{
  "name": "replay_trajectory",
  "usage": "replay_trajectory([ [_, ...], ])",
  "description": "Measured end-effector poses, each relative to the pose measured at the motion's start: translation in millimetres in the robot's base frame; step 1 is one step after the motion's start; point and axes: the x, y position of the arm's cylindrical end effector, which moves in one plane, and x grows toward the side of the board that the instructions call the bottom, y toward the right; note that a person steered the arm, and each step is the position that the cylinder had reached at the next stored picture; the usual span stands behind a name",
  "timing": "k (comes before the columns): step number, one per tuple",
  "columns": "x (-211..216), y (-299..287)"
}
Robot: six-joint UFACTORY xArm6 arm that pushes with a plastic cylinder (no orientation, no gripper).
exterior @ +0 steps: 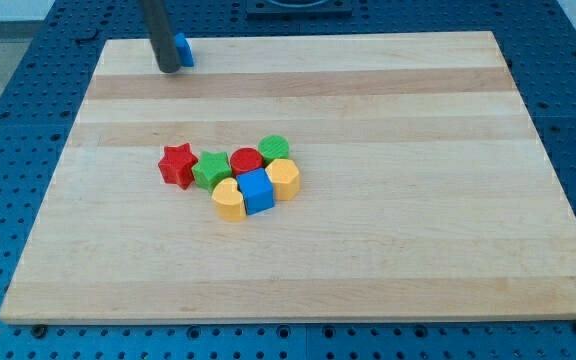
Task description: Push the blue triangle to the top left
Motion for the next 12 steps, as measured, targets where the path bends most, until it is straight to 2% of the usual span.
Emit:
replay_trajectory([
  [1, 4, 43],
  [2, -14, 64],
  [3, -32, 62],
  [7, -34, -6],
  [8, -34, -10],
  [9, -21, 13],
  [12, -18, -17],
])
